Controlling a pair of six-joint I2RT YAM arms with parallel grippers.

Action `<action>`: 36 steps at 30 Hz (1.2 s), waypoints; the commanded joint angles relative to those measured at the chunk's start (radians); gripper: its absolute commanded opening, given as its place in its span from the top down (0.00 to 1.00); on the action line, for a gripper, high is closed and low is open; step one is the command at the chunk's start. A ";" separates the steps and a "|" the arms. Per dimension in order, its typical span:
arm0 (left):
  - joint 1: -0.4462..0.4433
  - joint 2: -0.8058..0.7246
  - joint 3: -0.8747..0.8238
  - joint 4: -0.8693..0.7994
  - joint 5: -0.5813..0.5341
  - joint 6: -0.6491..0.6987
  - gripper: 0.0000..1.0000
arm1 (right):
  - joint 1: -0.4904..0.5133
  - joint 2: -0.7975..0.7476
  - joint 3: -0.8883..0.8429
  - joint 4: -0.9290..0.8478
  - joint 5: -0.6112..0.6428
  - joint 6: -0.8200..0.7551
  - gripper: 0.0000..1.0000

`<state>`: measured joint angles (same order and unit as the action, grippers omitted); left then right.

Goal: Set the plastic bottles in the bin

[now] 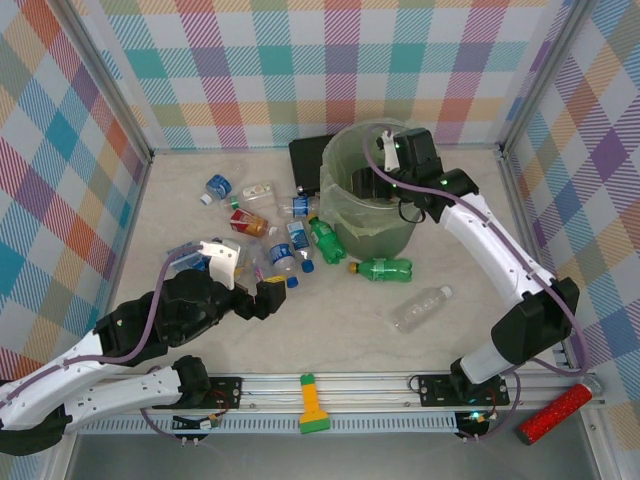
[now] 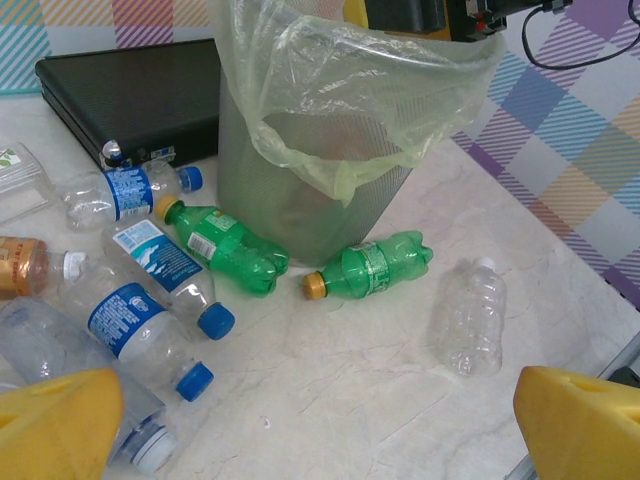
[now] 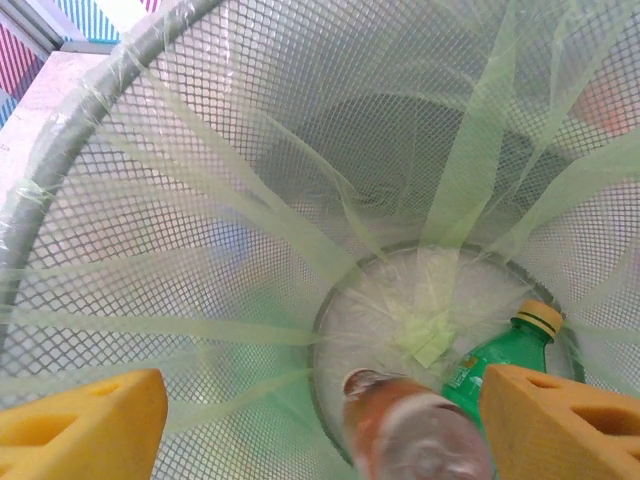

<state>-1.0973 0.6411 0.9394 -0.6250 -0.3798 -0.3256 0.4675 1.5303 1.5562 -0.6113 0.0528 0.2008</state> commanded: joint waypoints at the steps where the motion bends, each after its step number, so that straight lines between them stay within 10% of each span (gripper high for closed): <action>1: -0.007 0.003 0.016 -0.003 -0.009 -0.005 0.00 | 0.004 -0.050 0.050 -0.022 0.020 0.000 0.18; 5: -0.008 0.009 0.019 -0.012 -0.014 -0.006 0.00 | 0.004 -0.088 0.064 -0.028 0.031 0.006 0.01; 36: -0.008 0.056 0.008 0.025 0.046 -0.009 0.00 | -0.127 -0.754 -0.560 -0.380 0.101 0.490 0.01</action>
<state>-1.0973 0.6949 0.9394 -0.6228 -0.3565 -0.3260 0.3683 0.8040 1.0401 -0.9367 0.1738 0.5972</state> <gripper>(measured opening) 0.996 0.991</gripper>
